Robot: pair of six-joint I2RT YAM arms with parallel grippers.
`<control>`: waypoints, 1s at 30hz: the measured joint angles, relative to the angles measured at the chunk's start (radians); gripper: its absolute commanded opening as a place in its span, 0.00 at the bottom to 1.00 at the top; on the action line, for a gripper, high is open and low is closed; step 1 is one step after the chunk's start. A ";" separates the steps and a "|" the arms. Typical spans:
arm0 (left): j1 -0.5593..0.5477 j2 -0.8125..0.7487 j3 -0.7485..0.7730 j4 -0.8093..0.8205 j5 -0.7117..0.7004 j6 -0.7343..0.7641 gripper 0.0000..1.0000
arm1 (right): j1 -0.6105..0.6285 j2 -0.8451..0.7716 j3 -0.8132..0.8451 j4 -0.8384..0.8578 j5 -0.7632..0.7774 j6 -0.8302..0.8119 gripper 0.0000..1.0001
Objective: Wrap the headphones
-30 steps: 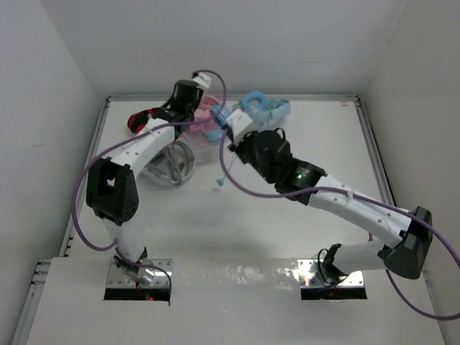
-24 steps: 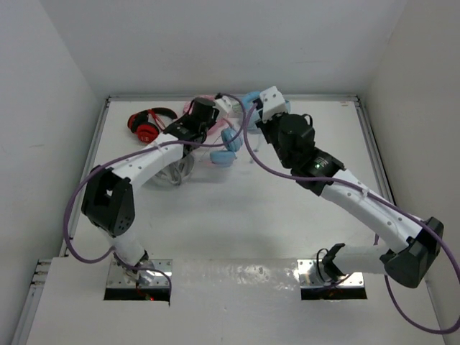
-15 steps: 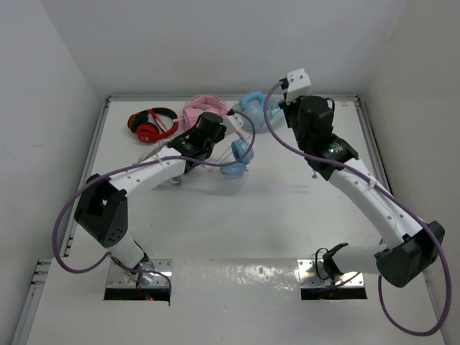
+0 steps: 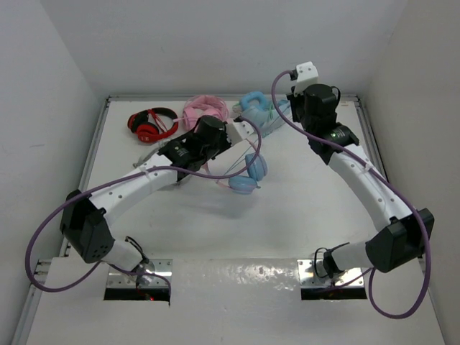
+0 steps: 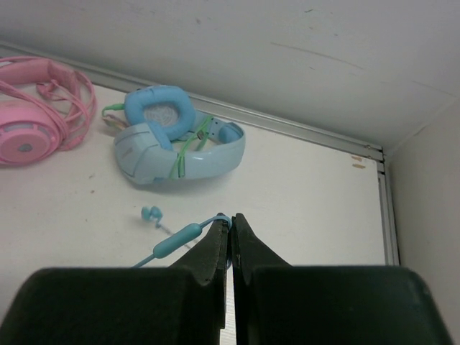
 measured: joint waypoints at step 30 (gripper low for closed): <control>-0.034 0.040 0.615 -0.486 0.267 -0.393 0.00 | -0.029 0.122 -0.599 0.725 -0.893 0.455 0.50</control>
